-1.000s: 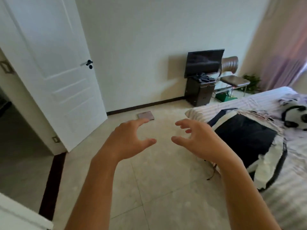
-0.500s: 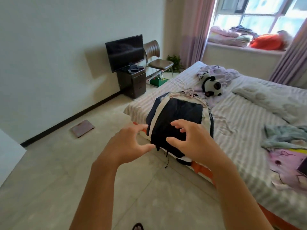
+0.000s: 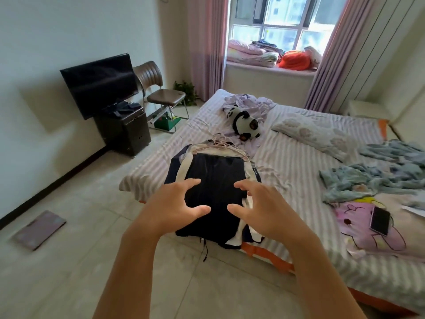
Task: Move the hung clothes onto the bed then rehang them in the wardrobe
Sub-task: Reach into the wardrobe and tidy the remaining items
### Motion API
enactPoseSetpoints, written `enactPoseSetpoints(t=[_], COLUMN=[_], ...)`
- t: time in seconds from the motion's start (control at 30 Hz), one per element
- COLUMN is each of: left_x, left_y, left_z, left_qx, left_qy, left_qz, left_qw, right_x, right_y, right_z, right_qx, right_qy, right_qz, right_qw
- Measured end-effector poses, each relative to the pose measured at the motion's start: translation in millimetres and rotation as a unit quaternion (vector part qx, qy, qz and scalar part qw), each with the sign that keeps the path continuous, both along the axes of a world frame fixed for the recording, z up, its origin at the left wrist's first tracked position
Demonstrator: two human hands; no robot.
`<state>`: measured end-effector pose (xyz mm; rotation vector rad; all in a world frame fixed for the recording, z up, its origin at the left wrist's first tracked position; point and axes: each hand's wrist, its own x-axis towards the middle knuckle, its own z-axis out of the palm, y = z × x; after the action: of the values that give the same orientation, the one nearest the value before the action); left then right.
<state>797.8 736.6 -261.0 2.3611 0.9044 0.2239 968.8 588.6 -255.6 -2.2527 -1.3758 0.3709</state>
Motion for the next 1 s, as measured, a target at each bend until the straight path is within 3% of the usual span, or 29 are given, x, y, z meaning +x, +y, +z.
enactPoseSetpoints(t=[0.3, 0.6, 1.0], left_x=[117, 252, 357], left_y=[80, 171, 306], left_z=[-28, -18, -60], left_qx=[-0.031, -0.01, -0.042], left_qy=[0.04, 0.056, 0.053], left_qz=[-0.022, -0.026, -0.069], left_qw=[0.998, 0.998, 0.995], right_x=[116, 239, 336], right_y=[82, 178, 309], right_z=[-30, -41, -77], right_qx=[-0.015, -0.019, -0.02], right_qy=[0.027, 0.048, 0.064], right_qz=[-0.028, -0.004, -0.038], right_qw=[0.999, 0.999, 0.997])
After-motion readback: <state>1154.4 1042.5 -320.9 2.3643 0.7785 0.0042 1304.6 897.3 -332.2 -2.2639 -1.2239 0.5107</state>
